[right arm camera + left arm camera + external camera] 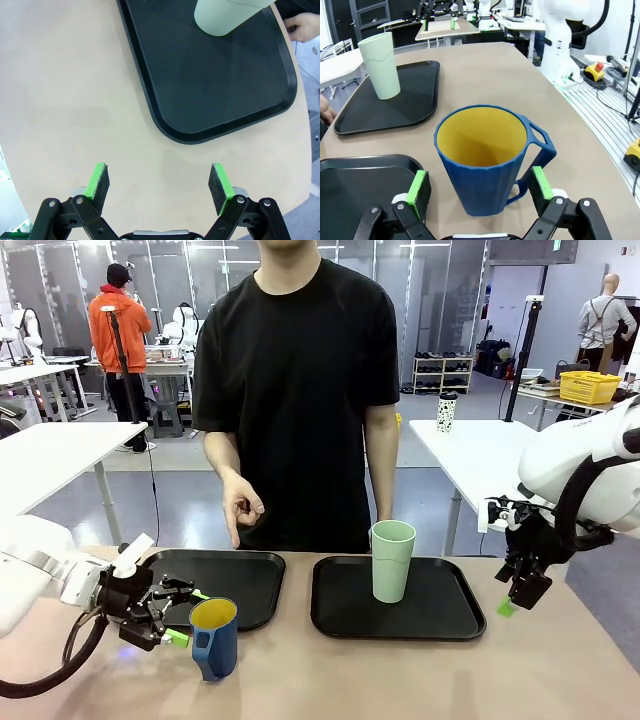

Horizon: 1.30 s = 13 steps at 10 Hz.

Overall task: Sort and store the cups by type.
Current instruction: Pick up the Handle plastic cup and place it into the empty Flat Tray.

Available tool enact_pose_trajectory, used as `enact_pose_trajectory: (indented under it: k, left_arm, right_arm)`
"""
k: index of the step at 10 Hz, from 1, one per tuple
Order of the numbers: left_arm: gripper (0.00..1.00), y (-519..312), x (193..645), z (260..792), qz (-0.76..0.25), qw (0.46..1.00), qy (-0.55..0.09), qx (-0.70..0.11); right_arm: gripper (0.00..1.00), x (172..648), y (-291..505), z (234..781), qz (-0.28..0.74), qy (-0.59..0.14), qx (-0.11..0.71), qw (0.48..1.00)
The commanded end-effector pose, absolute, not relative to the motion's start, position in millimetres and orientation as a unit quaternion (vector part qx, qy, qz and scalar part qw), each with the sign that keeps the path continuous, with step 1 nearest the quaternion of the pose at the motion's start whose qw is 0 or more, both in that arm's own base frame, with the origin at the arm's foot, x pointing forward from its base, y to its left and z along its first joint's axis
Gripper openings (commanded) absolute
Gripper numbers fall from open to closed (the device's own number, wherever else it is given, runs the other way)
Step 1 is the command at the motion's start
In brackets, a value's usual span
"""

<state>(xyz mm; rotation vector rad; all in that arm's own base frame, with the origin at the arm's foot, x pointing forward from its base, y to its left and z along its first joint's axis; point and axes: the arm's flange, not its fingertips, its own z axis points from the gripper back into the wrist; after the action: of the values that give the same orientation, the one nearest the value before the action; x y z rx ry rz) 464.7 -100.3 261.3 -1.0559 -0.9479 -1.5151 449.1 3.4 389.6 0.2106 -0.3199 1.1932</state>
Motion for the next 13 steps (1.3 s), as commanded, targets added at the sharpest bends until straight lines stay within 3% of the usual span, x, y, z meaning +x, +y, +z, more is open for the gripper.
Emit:
enact_pose_trajectory:
  k: [1,13]
  left_arm:
    - [1.00,-110,472,258,-0.635,0.504,-0.379,-0.446]
    - [1.00,-143,474,222,-0.615,0.482,-0.400,-0.479]
  right_arm:
    - [1.00,450,4,388,0.557,-0.154,0.099,0.810]
    - [1.00,450,4,388,0.557,-0.154,0.099,0.810]
